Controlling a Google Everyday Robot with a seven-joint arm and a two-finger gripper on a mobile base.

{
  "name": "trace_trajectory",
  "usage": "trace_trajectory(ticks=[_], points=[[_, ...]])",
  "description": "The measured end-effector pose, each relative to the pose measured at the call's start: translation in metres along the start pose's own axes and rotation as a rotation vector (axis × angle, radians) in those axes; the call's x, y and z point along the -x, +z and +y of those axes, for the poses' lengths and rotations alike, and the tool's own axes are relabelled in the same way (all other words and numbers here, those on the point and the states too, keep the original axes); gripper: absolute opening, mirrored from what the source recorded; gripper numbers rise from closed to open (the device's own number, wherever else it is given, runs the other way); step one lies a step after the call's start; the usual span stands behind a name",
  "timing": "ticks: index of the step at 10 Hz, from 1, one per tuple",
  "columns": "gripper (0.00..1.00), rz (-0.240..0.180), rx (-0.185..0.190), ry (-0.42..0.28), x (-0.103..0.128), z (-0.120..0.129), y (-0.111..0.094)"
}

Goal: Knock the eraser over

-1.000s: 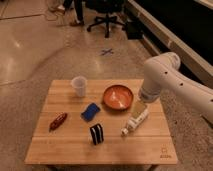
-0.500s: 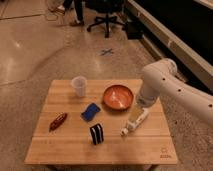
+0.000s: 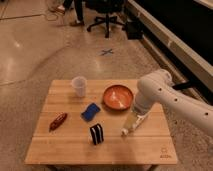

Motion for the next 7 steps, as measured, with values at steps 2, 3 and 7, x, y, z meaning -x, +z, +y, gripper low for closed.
trace_trajectory(ticks=[2, 3, 7], points=[[0.80, 0.015, -0.008, -0.010, -0.007, -0.013, 0.011], [0.80, 0.025, -0.008, -0.011, -0.012, -0.020, 0.016], [0.80, 0.056, -0.009, 0.004, -0.026, -0.047, 0.033]])
